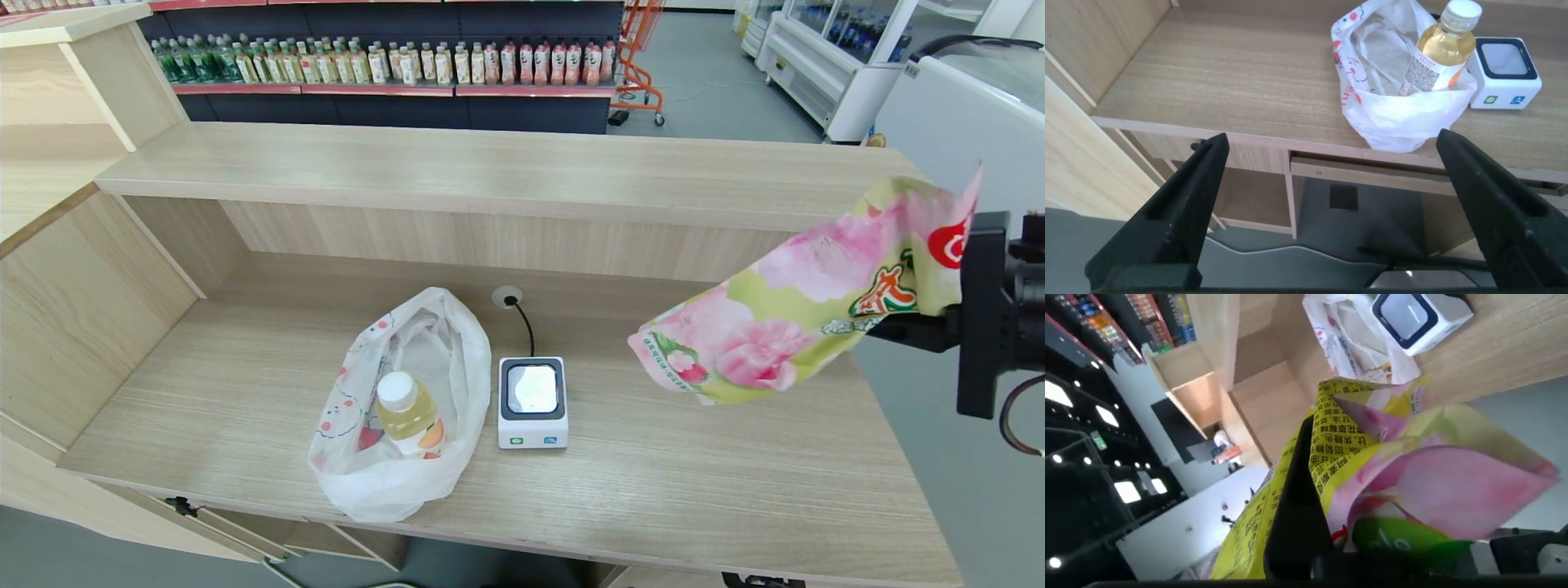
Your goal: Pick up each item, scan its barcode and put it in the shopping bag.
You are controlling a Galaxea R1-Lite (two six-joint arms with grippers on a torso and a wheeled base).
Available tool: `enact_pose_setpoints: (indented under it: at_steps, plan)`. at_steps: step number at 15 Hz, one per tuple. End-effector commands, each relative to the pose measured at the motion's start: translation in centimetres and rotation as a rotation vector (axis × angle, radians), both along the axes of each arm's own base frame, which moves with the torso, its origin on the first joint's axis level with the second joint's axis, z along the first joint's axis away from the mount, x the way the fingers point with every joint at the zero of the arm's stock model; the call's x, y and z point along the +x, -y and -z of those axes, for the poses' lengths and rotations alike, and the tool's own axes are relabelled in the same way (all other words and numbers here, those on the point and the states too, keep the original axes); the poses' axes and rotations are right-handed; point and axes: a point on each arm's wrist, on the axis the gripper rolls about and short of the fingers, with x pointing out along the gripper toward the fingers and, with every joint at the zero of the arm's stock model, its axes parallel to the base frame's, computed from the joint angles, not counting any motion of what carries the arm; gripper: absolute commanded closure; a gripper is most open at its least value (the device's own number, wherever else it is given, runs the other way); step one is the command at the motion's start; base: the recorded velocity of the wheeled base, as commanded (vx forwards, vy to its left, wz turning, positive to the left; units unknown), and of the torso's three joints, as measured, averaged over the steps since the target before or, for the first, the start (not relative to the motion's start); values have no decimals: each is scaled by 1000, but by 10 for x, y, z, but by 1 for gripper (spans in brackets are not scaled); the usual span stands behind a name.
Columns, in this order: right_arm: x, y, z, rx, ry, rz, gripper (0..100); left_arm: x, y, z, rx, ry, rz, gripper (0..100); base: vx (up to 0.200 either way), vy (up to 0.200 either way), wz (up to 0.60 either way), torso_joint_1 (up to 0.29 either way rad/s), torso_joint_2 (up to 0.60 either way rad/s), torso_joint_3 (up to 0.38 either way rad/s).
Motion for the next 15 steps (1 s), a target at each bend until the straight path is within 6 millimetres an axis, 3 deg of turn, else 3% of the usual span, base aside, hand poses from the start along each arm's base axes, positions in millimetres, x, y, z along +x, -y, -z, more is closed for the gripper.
enact_pose_setpoints:
  at_steps: [1, 12, 15]
  plan:
    - [5, -2, 5, 4, -55, 9, 100, 0, 0, 0, 0, 1, 0, 0, 0, 0, 0, 0, 0, 0]
    - [-2, 1, 23, -22, -130, 13, 100, 0, 0, 0, 0, 1, 0, 0, 0, 0, 0, 0, 0, 0]
    - [-2, 1, 24, -23, -132, 15, 100, 0, 0, 0, -2, 1, 1, 0, 0, 200, 0, -1, 9, 4]
